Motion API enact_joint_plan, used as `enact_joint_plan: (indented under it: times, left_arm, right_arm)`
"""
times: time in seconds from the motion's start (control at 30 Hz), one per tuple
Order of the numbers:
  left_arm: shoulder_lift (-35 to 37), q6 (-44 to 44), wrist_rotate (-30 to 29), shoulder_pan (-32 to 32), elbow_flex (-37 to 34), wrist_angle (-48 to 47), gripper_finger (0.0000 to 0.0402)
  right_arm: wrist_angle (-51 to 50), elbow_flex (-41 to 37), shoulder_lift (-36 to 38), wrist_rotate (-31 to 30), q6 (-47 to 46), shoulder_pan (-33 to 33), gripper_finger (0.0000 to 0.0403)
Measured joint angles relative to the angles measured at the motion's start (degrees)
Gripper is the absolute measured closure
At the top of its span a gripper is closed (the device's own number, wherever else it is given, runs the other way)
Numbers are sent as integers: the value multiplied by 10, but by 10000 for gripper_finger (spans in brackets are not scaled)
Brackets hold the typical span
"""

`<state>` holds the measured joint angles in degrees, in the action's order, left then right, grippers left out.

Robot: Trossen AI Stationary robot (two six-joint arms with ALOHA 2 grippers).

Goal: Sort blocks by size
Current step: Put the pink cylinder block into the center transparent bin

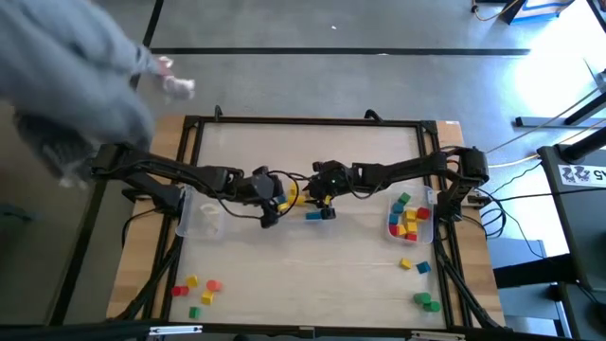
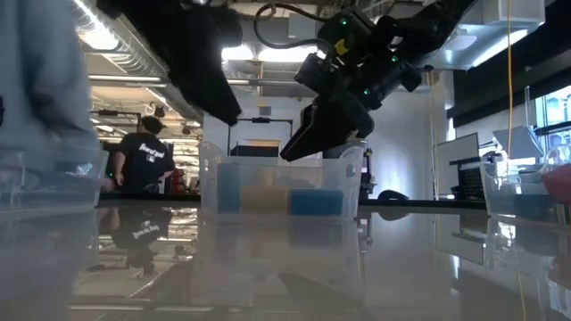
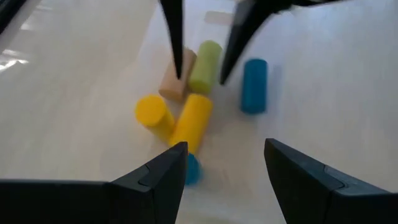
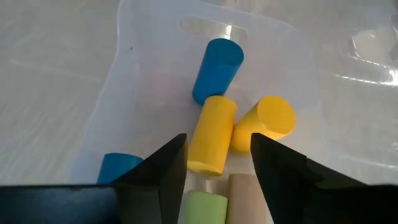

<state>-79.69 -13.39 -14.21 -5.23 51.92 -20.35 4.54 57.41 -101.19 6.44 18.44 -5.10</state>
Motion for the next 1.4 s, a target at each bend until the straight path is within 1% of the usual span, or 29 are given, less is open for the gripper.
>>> enact_joint_plan:
  times: [0.13,0.27,0.4,0.57,0.7,0.87,0.97,1.1,1.27,1.4]
  left_arm:
    - [28,-28,1,-32,25,-90,192]
    - [65,-64,3,-77,33,-139,192]
    - [91,-107,23,-129,34,-168,192]
    - [96,-148,55,-195,34,-196,192]
    - [94,-190,60,-242,34,-213,192]
    - [94,-281,59,-300,34,-230,192]
    - [85,-347,59,-337,34,-226,192]
    - [54,-415,61,-385,34,-227,192]
    - [14,-495,85,-430,34,-226,192]
    - [-13,-538,110,-458,33,-225,192]
  right_arm:
    - [0,0,0,0,2,0,221]
    - [0,0,0,0,15,0,221]
    - [0,0,0,-9,16,0,221]
    - [0,0,0,-18,16,0,221]
    - [0,0,0,-18,16,0,221]
    - [0,0,0,-33,16,0,221]
    - [-1,0,0,-34,28,-2,221]
    - [-3,0,0,-34,32,-2,221]
    - [-5,0,0,-33,43,-2,221]
    - [-5,0,0,-33,44,-2,221]
